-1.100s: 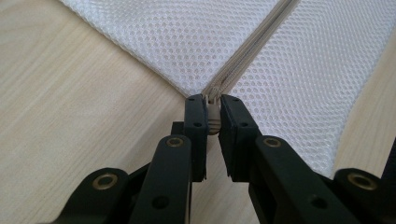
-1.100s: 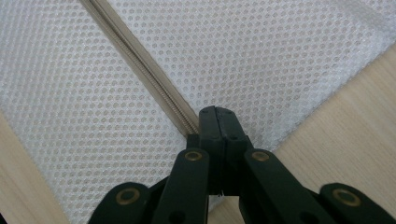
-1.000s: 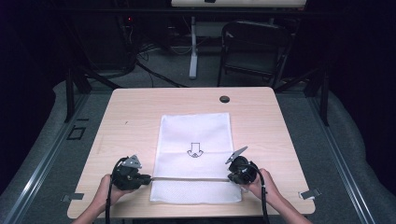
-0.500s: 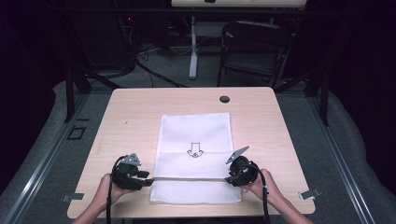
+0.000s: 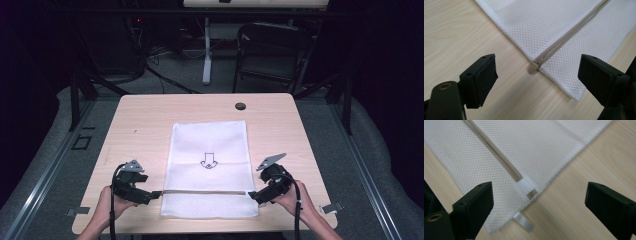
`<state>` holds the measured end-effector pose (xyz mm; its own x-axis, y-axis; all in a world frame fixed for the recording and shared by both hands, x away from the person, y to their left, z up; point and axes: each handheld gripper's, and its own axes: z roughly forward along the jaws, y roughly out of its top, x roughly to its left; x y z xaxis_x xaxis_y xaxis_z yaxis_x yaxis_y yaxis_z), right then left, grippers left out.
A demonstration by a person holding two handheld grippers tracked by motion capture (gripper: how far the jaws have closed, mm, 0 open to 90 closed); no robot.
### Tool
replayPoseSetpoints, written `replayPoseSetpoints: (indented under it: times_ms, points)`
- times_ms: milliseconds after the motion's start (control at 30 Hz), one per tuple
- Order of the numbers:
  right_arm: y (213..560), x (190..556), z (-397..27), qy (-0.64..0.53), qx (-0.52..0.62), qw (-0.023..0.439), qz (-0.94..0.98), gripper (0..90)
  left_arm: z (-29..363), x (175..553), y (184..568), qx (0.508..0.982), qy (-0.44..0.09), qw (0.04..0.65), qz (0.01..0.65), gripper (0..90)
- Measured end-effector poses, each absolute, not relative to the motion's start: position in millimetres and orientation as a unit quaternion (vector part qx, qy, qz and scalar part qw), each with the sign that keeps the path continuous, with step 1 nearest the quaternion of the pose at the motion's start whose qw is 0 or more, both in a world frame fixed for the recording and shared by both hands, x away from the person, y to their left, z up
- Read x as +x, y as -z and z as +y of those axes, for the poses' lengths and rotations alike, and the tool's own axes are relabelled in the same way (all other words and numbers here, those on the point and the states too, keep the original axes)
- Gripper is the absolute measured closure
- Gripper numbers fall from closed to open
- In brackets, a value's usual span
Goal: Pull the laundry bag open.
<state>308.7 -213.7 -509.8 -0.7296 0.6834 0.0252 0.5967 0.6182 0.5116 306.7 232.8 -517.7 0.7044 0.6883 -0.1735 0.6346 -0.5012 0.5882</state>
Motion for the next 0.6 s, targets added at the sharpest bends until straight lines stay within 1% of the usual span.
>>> replayPoseSetpoints:
  times_ms: [133, 233, 333, 400, 500, 567, 600]
  points:
    - [505, 302, -240, -0.260, 0.390, 0.098, 0.878, 1.4, 241, 302, 509, 0.850, -0.050, 0.332, 0.405, 12.7]
    - [504, 295, -262, -0.255, 0.412, 0.110, 0.868, 0.0, 248, 299, 507, 0.845, -0.060, 0.332, 0.416, 11.8]
    - [507, 288, -281, -0.259, 0.440, 0.112, 0.852, 0.0, 256, 296, 509, 0.830, -0.060, 0.344, 0.435, 10.7]
    - [508, 283, -291, -0.257, 0.452, 0.124, 0.845, 0.0, 260, 295, 512, 0.826, -0.066, 0.343, 0.442, 10.4]
    - [510, 279, -303, -0.264, 0.467, 0.122, 0.835, 0.0, 263, 293, 517, 0.820, -0.063, 0.345, 0.452, 8.6]
    - [514, 279, -306, -0.258, 0.471, 0.123, 0.834, 0.0, 264, 293, 516, 0.822, -0.080, 0.341, 0.450, 8.1]
    - [515, 279, -308, -0.259, 0.475, 0.118, 0.833, 0.0, 265, 294, 515, 0.821, -0.078, 0.341, 0.452, 8.1]
